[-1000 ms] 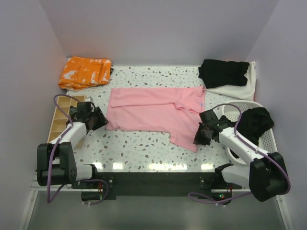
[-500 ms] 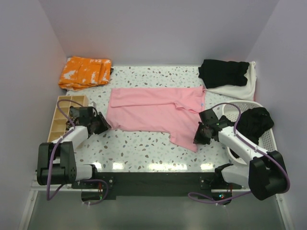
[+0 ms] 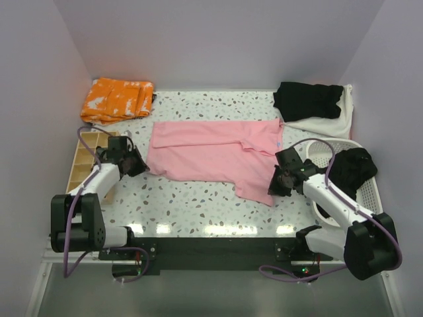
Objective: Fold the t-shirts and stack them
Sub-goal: Grap the side of the flattened tshirt closest away from the robot with both arms, then fold the other side of the tshirt into a rectangle
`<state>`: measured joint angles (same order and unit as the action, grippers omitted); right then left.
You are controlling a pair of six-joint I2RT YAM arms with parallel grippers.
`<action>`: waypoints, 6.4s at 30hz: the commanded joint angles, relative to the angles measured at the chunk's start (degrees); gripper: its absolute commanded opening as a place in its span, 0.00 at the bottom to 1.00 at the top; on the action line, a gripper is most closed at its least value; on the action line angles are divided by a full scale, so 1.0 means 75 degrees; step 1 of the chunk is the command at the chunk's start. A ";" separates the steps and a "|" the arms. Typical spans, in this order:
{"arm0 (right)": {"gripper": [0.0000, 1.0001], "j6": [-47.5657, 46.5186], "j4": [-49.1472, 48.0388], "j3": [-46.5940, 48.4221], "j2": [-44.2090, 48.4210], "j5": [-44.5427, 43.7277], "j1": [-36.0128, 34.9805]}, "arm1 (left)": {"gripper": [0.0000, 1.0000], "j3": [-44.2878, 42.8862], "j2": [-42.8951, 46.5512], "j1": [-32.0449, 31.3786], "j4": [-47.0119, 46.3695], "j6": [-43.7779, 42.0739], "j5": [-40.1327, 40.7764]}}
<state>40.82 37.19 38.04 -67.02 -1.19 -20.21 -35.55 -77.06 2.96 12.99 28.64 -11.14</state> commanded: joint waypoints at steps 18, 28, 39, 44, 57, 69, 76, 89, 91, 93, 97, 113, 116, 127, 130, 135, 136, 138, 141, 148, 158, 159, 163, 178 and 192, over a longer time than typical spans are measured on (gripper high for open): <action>0.00 -0.0591 0.0082 0.1442 -0.0168 -0.1318 0.0034 | 0.00 -0.1564 0.0069 0.0039 0.1304 -0.0620 0.0196; 0.00 -0.1024 -0.0177 0.2685 -0.1726 -0.0428 0.0654 | 0.00 -0.2478 -0.1127 0.0050 0.0705 -0.0491 0.0020; 0.00 -0.1469 -0.0142 0.4220 -0.3518 0.0065 0.1183 | 0.00 -0.3837 -0.2674 0.0050 0.0506 -0.0397 0.0020; 0.00 -0.1680 -0.0236 0.4992 -0.4433 0.0030 0.1265 | 0.00 -0.4293 -0.3540 0.0050 0.0225 -0.0327 -0.0074; 0.26 -0.1938 -0.0693 0.6376 -0.5712 -0.0087 0.1405 | 0.56 -0.4729 -0.4070 0.0050 -0.0233 -0.0327 0.0417; 0.35 -0.2009 -0.0904 0.4808 -0.4260 0.0814 0.1324 | 1.00 -0.4307 -0.3168 0.0027 -0.0478 -0.0433 0.0126; 0.37 -0.1845 -0.0740 0.4198 -0.3696 0.0874 0.0632 | 1.00 -0.4330 -0.3038 -0.0277 -0.0689 -0.0515 -0.0623; 0.38 -0.1634 -0.0867 0.3729 -0.3907 0.0885 0.0292 | 1.00 -0.4518 -0.3519 -0.1039 -0.0889 -0.0456 -0.1199; 0.38 -0.1622 -0.0997 0.3635 -0.3977 0.0932 0.0292 | 1.00 -0.4529 -0.3554 -0.1063 -0.0866 -0.0456 -0.1222; 0.39 -0.1587 -0.1056 0.3658 -0.4036 0.0967 0.0303 | 1.00 -0.4518 -0.3577 -0.1075 -0.0854 -0.0456 -0.1222; 0.43 -0.1517 -0.1231 0.3623 -0.4083 0.0886 0.0292 | 1.00 -0.4541 -0.3647 -0.1075 -0.0842 -0.0468 -0.1222; 0.50 -0.0545 -0.1982 0.3178 -0.4260 0.0874 0.0303 | 1.00 -0.4646 -0.3753 -0.1086 -0.0666 -0.0573 -0.1128; 0.50 -0.0462 -0.2088 0.2990 -0.4200 0.0804 0.0292 | 1.00 -0.4682 -0.3812 -0.1086 -0.0631 -0.0596 -0.1140; 0.46 -0.0544 -0.2626 0.2849 -0.4317 0.0488 0.0280 | 1.00 -0.4717 -0.3847 -0.1086 -0.0561 -0.0620 -0.1105; 0.40 -0.0637 -0.2545 0.3013 -0.4446 0.0405 0.0292 | 1.00 -0.4729 -0.3859 -0.1086 -0.0561 -0.0620 -0.1093; 0.32 -0.0673 -0.2592 0.3014 -0.4364 0.0382 0.0292 | 1.00 -0.4729 -0.3894 -0.1086 -0.0537 -0.0632 -0.1082; 0.29 -0.0696 -0.2557 0.3025 -0.4376 0.0358 0.0292 | 1.00 -0.4729 -0.3894 -0.1075 -0.0526 -0.0643 -0.1082; 0.18 -0.0743 -0.2498 0.3084 -0.4376 0.0311 0.0280 | 1.00 -0.4740 -0.3917 -0.1086 -0.0525 -0.0643 -0.1093; 0.08 -0.0790 -0.2439 0.3142 -0.4294 0.0265 0.0280 | 1.00 -0.4729 -0.3941 -0.1075 -0.0514 -0.0643 -0.1117; 0.29 -0.0965 -0.2123 0.3248 -0.4118 0.0183 0.0292 | 1.00 -0.4740 -0.3987 -0.1075 -0.0525 -0.0655 -0.1152; 0.02 -0.1106 -0.2064 0.3400 -0.4083 0.0042 0.0280 | 1.00 -0.4740 -0.4070 -0.1075 -0.0537 -0.0632 -0.1257; 0.02 -0.1141 -0.2006 0.3447 -0.4060 0.0018 0.0280 | 1.00 -0.4740 -0.4070 -0.1075 -0.0526 -0.0643 -0.1257; 0.13 -0.1329 -0.1713 0.3716 -0.4001 -0.0052 0.0280 | 1.00 -0.4764 -0.4116 -0.1086 -0.0525 -0.0632 -0.1292; 0.00 -0.1551 -0.1607 0.4219 -0.4223 -0.0181 0.0292 | 1.00 -0.4846 -0.4316 -0.1075 -0.0490 -0.0632 -0.1410; 0.33 -0.2663 -0.0086 0.8226 -0.7163 -0.0860 0.0292 | 1.00 -0.4858 -0.4456 -0.1075 -0.0385 -0.0678 -0.1503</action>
<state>25.12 31.11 91.94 -114.72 -4.45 -17.98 -69.91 -109.40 -5.02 10.26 24.53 -20.93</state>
